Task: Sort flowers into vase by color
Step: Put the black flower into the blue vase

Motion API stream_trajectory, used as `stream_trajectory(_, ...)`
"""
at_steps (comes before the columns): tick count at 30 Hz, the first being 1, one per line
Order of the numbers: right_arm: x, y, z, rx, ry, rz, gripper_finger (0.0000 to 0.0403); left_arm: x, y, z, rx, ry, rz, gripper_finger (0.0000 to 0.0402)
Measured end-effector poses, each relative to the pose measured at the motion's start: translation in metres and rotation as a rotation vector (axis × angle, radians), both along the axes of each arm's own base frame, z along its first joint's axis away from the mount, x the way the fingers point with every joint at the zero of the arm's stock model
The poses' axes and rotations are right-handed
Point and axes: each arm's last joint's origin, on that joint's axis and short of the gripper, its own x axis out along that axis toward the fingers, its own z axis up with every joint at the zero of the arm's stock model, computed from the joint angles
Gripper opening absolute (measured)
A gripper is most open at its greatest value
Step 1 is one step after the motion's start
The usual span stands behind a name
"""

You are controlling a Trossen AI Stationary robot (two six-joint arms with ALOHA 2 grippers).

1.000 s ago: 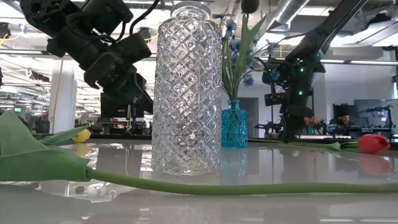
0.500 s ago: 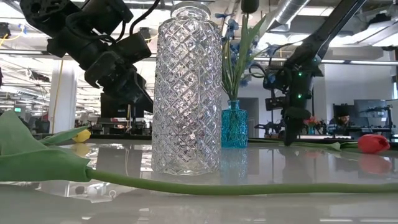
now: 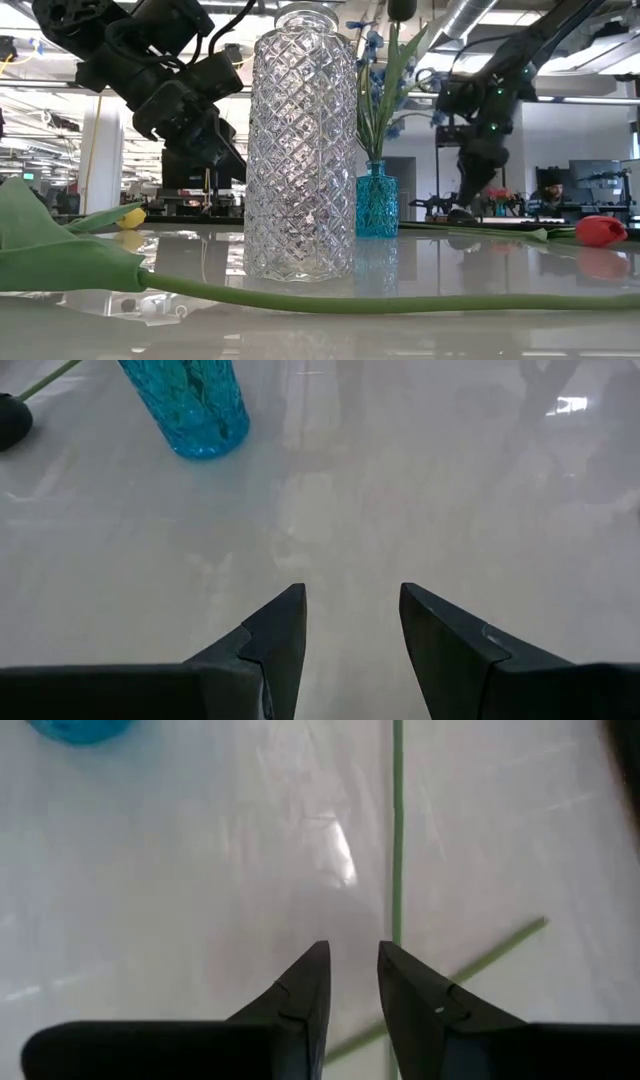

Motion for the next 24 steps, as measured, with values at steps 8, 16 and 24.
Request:
stream_trajectory(8, 0.006, -0.016, -0.030, 0.028, 0.047, -0.002, 0.0114, 0.000, 0.000, 0.000, -0.016, -0.006, 0.009, 0.0153)
stream_trajectory(16, 0.012, -0.027, -0.059, 0.119, 0.121, -0.011, 0.0105, -0.001, -0.001, -0.002, -0.048, 0.018, -0.013, 0.0153)
stream_trajectory(24, 0.003, -0.020, -0.033, 0.117, 0.118, -0.074, 0.0016, 0.000, -0.001, 0.000, -0.045, 0.004, -0.018, 0.0153)
